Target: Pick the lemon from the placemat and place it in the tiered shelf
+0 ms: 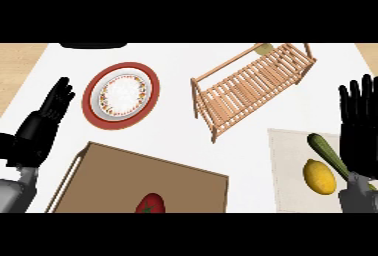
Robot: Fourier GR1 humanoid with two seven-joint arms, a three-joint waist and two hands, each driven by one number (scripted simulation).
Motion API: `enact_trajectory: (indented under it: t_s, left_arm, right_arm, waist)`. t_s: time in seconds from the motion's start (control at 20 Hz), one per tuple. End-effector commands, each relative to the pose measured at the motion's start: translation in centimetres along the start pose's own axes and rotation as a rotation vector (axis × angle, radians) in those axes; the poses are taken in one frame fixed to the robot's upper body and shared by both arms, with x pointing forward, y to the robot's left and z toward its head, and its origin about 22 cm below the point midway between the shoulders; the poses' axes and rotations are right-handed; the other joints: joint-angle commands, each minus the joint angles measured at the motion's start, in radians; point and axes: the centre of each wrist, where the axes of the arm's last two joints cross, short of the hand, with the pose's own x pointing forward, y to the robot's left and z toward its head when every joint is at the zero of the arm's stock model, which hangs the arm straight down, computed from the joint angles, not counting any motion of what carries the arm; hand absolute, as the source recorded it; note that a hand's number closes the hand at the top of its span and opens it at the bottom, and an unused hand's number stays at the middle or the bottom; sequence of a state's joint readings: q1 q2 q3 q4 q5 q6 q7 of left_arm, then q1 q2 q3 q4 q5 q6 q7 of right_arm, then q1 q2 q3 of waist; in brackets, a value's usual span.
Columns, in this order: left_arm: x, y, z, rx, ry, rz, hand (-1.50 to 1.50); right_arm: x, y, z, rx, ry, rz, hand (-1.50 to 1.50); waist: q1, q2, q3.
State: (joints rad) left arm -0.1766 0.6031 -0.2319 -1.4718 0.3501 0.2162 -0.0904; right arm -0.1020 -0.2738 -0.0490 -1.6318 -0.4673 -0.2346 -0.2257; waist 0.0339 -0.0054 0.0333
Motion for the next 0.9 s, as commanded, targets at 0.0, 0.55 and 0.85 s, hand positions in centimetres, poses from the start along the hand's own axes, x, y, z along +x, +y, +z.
enact_trajectory:
  t_s: [0.0,0.55,0.85]
  left_arm:
    - [1.9,0.6,-0.6,0.038,-0.003,-0.017,0.0]
    - [0.9,-3.2,2.1,0.196,0.06,0.138,0.0]
    - [1.1,-3.3,2.6,0.199,0.088,0.152,0.0]
  right_arm:
    - [-0.3,1.1,-0.5,0.108,0.046,-0.012,1.5]
    - [1.3,-8.4,-3.3,0.364,0.215,0.048,-1.5]
    - [7.0,-9.0,-4.0,0.71,0.254,0.294,-1.5]
  waist:
    - [-0.024,0.004,-0.032]
    - [-0.027,0.005,-0.032]
    - [-0.031,0.001,-0.033]
